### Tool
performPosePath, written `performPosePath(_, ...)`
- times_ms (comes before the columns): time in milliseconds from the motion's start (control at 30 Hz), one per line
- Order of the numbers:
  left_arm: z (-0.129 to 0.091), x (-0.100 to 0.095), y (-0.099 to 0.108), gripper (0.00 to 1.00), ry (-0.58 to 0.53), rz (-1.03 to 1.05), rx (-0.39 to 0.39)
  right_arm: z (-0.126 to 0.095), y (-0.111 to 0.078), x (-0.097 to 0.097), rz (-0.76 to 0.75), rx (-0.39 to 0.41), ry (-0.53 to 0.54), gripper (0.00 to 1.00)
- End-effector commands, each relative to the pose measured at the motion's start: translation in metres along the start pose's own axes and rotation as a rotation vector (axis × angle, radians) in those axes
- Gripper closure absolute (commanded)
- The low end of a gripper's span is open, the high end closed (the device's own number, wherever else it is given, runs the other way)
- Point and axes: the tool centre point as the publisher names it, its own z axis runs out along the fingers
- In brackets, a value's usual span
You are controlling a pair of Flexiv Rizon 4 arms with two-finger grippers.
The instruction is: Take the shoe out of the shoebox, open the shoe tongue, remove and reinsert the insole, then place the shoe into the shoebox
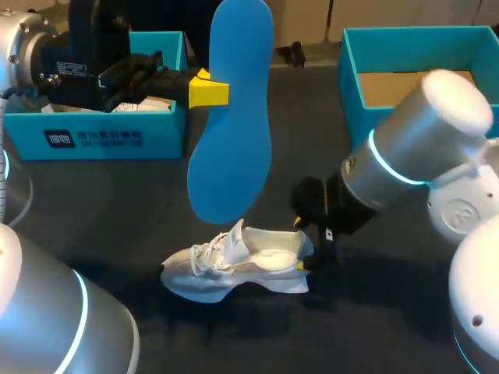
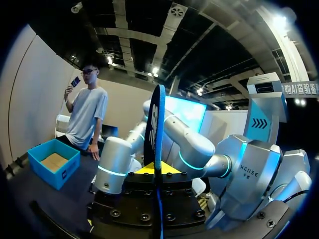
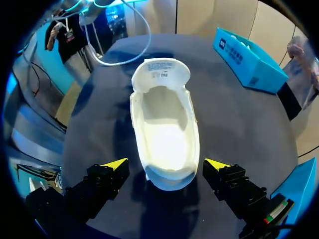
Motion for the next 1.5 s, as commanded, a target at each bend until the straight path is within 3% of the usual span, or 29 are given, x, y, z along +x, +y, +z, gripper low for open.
performPosePath(33,0.001,-0.002,-0.002,1.00,0.004,0.000,-0.004,0.002,0.006,0.000,-0.003,0.239,-0.002,0.00)
performPosePath(300,0.001,-0.002,-0.002,1.00,0.004,0.000,-0.004,0.003,0.017,0.000,0.021,0.358,0.006,0.00)
performPosePath(867,0.001,-0.002,-0.002,1.00,0.004,0.000,-0.004,0.007,0.016,-0.001,0.037,0.363,-0.008,0.00)
performPosePath(1000,0.001,-0.002,-0.002,1.00,0.004,0.000,-0.004,0.006,0.025,-0.004,0.045,0.366,-0.009,0.00)
performPosePath(1233,0.001,-0.002,-0.002,1.00,0.004,0.000,-0.004,-0.004,0.046,-0.016,-0.001,0.385,-0.028,0.00)
performPosePath(1500,0.001,-0.002,-0.002,1.00,0.004,0.000,-0.004,0.012,0.053,-0.042,-0.044,0.367,-0.030,0.00)
